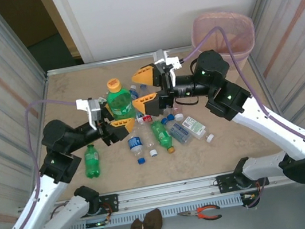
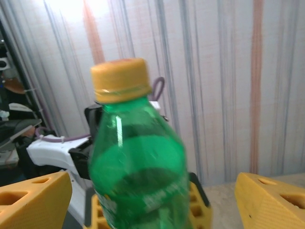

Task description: Put the plastic bottles in the bin

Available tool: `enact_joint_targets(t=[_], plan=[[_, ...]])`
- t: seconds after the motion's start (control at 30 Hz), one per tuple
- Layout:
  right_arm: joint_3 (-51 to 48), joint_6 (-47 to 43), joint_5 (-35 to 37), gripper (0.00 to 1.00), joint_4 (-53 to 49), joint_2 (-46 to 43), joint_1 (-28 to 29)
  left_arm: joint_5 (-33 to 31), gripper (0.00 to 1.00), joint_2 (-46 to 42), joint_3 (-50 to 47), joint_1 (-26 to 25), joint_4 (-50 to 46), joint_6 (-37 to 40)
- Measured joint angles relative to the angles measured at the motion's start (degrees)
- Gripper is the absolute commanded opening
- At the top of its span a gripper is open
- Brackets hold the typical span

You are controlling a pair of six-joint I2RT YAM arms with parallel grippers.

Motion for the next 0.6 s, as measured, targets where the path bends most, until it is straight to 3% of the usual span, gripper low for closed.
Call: enact_joint_targets(t=[0.33,0.6], plan=[[1.33,-1.57,0.37,0.84,0.44,3.41,2.69,-0.90,0.39,0.72,0.07,-0.79,0.04,0.96],[1.33,-3.23,-0.46,0.70,0.26,5.05,2.99,-1.40,0.39,0.72,0.07,-0.81,0.02,0.96]])
